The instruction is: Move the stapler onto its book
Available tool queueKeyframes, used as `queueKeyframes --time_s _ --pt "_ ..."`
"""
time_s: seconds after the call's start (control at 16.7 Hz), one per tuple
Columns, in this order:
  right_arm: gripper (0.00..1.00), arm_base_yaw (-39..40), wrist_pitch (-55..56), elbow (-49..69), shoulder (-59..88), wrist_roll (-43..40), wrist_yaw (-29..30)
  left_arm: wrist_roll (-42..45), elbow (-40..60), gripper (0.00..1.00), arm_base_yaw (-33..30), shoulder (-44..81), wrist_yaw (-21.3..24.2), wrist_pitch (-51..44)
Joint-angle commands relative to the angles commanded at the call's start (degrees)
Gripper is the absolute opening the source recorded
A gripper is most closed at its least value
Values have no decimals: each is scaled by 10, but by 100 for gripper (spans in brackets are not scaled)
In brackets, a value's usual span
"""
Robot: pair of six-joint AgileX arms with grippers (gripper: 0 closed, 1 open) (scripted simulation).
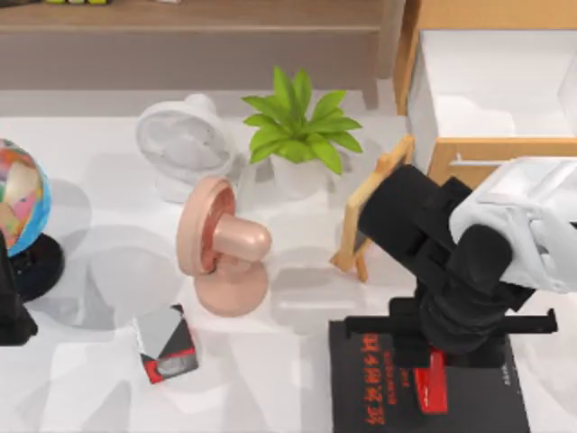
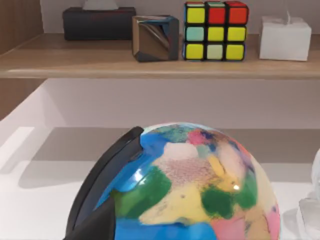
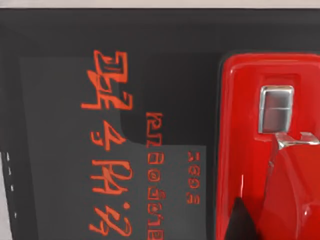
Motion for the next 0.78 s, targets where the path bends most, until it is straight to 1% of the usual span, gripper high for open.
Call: queueKeyframes --time_s 0.06,0.78 --pt "0 0 0 0 0 0 0 0 0 100 0 0 0 0" --pt "90 0 0 0 0 0 0 0 0 100 0 0 0 0"
